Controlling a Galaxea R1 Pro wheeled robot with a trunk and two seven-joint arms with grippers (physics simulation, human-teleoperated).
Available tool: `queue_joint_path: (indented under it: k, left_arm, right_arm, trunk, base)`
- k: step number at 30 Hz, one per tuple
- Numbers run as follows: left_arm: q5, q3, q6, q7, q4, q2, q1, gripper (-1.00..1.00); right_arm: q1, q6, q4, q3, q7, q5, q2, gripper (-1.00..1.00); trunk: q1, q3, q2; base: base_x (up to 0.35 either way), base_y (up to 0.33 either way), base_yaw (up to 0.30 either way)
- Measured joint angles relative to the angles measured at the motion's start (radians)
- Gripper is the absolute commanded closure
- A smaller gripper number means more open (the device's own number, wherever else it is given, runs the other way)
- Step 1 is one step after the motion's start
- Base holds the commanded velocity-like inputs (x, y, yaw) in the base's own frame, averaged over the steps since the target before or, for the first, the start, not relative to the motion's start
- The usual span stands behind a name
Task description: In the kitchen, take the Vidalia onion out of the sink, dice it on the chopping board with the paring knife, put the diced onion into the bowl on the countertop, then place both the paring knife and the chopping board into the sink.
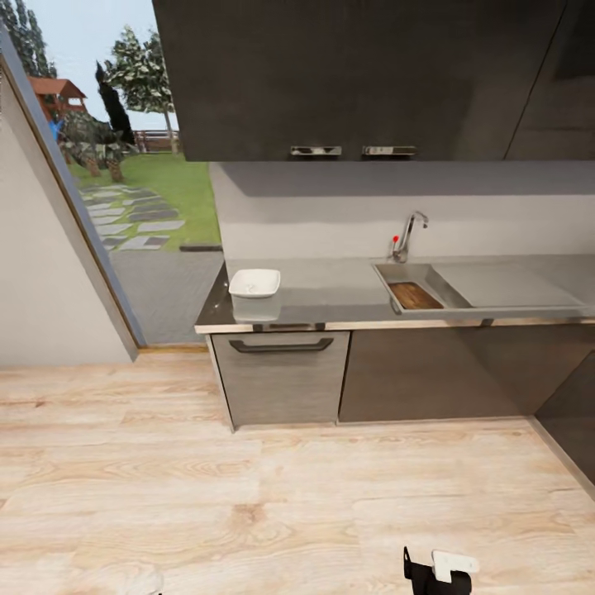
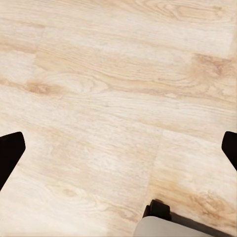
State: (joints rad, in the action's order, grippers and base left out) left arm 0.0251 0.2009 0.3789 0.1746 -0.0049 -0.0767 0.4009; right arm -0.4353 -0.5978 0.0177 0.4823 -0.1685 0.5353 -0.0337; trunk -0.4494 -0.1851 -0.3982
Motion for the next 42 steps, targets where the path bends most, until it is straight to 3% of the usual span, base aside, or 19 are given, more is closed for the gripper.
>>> queue_joint_path:
  k: [42]
  left_arm:
    - [0.001,0.0,0.0,0.0,0.006,-0.003,0.0,-1.0]
  right_arm:
    - [0.0,0.004,0.0,0.0,0.0,0.0,0.002,-1.0]
  trunk:
    - [0.0,0.067,0.0]
  base:
    - [0.0,0.0,0.0]
